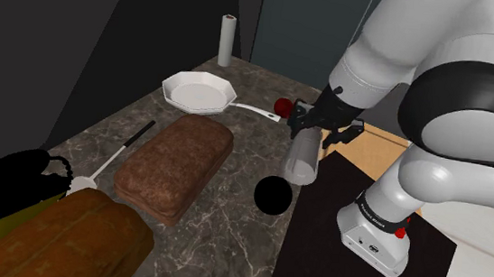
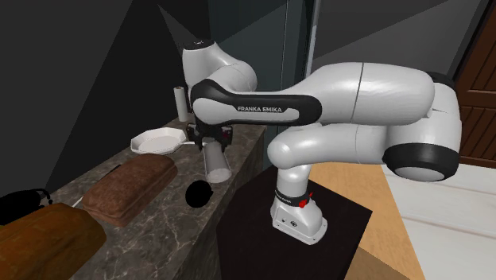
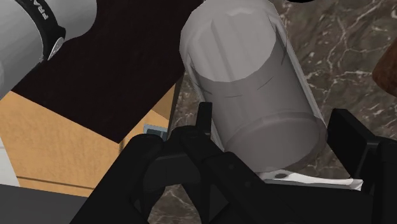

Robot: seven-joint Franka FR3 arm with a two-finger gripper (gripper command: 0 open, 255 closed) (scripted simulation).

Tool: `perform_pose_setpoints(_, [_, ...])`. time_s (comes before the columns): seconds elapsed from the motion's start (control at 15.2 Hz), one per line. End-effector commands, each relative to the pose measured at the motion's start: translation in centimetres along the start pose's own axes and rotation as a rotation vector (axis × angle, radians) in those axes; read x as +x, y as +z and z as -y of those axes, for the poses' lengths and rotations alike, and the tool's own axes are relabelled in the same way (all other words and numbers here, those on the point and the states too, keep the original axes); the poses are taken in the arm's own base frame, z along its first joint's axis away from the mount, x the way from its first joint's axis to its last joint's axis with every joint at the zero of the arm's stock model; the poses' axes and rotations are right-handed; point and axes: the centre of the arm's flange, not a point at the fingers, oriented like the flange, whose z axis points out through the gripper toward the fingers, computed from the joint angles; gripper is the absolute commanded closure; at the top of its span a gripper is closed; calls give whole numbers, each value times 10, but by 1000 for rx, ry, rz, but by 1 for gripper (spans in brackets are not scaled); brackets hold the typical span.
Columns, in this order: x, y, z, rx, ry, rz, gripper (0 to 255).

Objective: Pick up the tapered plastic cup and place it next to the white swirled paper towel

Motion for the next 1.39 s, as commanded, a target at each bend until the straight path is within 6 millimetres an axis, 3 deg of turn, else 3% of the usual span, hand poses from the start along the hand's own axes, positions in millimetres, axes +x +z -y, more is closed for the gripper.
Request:
perform_pose_setpoints(0.0, [2,-12,1,0,0,0,255])
perform_pose_setpoints(1.32, [30,-114,7,0,0,0,255])
